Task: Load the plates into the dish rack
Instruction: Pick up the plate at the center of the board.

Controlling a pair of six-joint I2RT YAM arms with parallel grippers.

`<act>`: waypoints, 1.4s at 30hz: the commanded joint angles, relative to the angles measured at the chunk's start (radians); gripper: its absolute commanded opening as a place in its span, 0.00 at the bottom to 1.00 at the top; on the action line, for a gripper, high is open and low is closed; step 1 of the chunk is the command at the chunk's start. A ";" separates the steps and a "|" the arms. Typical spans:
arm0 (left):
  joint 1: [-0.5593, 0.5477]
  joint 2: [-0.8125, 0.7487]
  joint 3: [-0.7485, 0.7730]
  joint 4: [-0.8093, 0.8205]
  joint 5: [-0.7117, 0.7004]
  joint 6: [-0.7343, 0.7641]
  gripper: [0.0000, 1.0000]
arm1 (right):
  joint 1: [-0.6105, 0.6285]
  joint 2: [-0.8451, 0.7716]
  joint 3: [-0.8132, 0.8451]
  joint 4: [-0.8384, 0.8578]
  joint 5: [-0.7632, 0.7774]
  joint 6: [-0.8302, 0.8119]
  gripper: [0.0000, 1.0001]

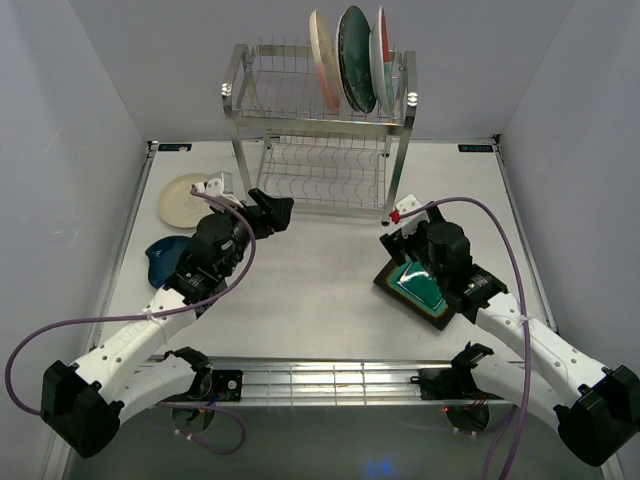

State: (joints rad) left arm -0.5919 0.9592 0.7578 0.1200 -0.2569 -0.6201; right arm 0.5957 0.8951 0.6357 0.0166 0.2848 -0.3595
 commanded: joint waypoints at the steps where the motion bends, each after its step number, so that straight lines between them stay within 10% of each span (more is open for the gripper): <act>1: 0.000 -0.030 -0.069 0.030 0.100 -0.095 0.98 | -0.002 0.007 0.033 -0.133 -0.038 -0.068 0.90; 21: -0.019 0.030 -0.238 0.148 0.248 -0.243 0.98 | 0.096 -0.039 -0.139 -0.323 -0.167 -0.141 0.93; 42: -0.023 -0.033 -0.331 0.204 0.255 -0.285 0.98 | 0.273 0.182 -0.171 -0.242 0.116 -0.091 0.88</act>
State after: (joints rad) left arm -0.6109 0.9432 0.4442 0.2989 -0.0135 -0.8974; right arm 0.8646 1.0554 0.4747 -0.2775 0.3397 -0.4702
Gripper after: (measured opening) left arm 0.979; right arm 0.883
